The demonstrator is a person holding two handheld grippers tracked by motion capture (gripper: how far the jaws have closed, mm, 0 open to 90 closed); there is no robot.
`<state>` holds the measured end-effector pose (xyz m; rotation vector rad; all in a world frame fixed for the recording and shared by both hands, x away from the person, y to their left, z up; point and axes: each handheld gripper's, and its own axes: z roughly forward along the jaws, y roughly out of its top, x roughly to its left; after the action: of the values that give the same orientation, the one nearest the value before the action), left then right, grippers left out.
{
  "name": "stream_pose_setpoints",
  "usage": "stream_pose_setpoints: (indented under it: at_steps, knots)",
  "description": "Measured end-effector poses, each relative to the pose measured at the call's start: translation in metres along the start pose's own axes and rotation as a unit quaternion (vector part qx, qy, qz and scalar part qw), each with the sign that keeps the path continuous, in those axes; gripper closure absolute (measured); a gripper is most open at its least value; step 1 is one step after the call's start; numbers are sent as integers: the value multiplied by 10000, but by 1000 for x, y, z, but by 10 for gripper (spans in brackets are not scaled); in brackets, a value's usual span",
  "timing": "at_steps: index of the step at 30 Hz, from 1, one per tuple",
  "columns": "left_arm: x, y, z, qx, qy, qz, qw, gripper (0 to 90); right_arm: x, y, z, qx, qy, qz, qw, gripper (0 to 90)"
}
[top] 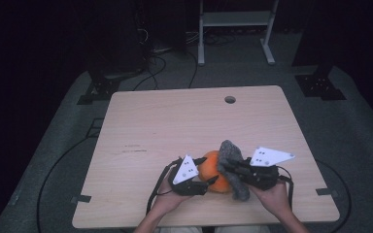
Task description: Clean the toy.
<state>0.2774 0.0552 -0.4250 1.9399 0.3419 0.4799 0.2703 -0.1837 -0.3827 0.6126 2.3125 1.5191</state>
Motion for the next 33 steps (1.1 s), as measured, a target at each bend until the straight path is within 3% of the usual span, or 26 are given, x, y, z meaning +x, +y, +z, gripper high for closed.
stream_pose_setpoints:
  at_steps: [1, 3, 4, 7, 8, 14, 17, 18, 22, 23, 25, 26, 27, 28, 29, 30, 31, 32, 33]
  knots:
    - [-2, 1, 0, 16, 11, 84, 10000, 330, 6, 1, 6, 72, 97, -94, 9999, 817]
    - [-4, 0, 0, 93, 61, 199, 9997, 344, 10, 0, 12, 151, 66, -215, 9996, 818]
    - [-1, -3, -1, 97, 71, 137, 9998, 360, 2, -2, 11, 133, 63, -32, 9999, 819]
    - [1, -6, -2, 152, 57, 103, 9998, 376, -9, -7, 7, 140, -143, 88, 9998, 819]
    - [2, -7, -2, 165, 40, 70, 9998, 377, -20, -13, 3, 142, -203, 399, 9989, 819]
    - [15, -16, -7, 477, -82, -196, 9986, 379, -34, -31, 5, 283, -246, 744, 9965, 819]
    - [26, -26, -11, 626, -227, -529, 9964, 374, -36, -36, 10, 370, -204, 834, 9956, 818]
    - [29, -27, -13, 539, -344, -641, 9959, 321, -37, -39, 13, 328, -110, 979, 9946, 818]
    - [31, -21, -12, 251, -451, -877, 9948, 164, -29, -35, 15, 364, -190, 826, 9957, 818]
    - [30, -19, -12, 117, -428, -872, 9952, 145, -26, -34, 16, 332, -88, 762, 9965, 818]
    - [28, -18, -11, 84, -321, -704, 9970, 180, -18, -31, 19, 334, 129, 570, 9977, 816]
    - [27, -20, -9, 279, -230, -579, 9977, 250, -15, -29, 21, 391, 29, 381, 9985, 817]
    - [27, -20, -9, 279, -230, -579, 9977, 268, -15, -29, 21, 391, 29, 381, 9985, 817]
    - [29, -21, -10, 328, -255, -687, 9968, 288, -23, -33, 20, 421, 47, 589, 9974, 817]
    - [30, -22, -11, 386, -260, -739, 9962, 288, -23, -33, 20, 421, 47, 589, 9974, 817]
    - [33, -25, -14, 544, -277, -727, 9955, 320, -31, -41, 18, 528, -106, 775, 9955, 817]
    - [33, -25, -14, 544, -277, -727, 9955, 328, -31, -41, 18, 528, -106, 775, 9955, 817]
    - [34, -28, -15, 554, -330, -814, 9946, 338, -40, -47, 17, 634, -63, 1075, 9922, 817]
    - [35, -29, -16, 574, -341, -829, 9943, 338, -40, -47, 17, 634, -63, 1075, 9922, 817]
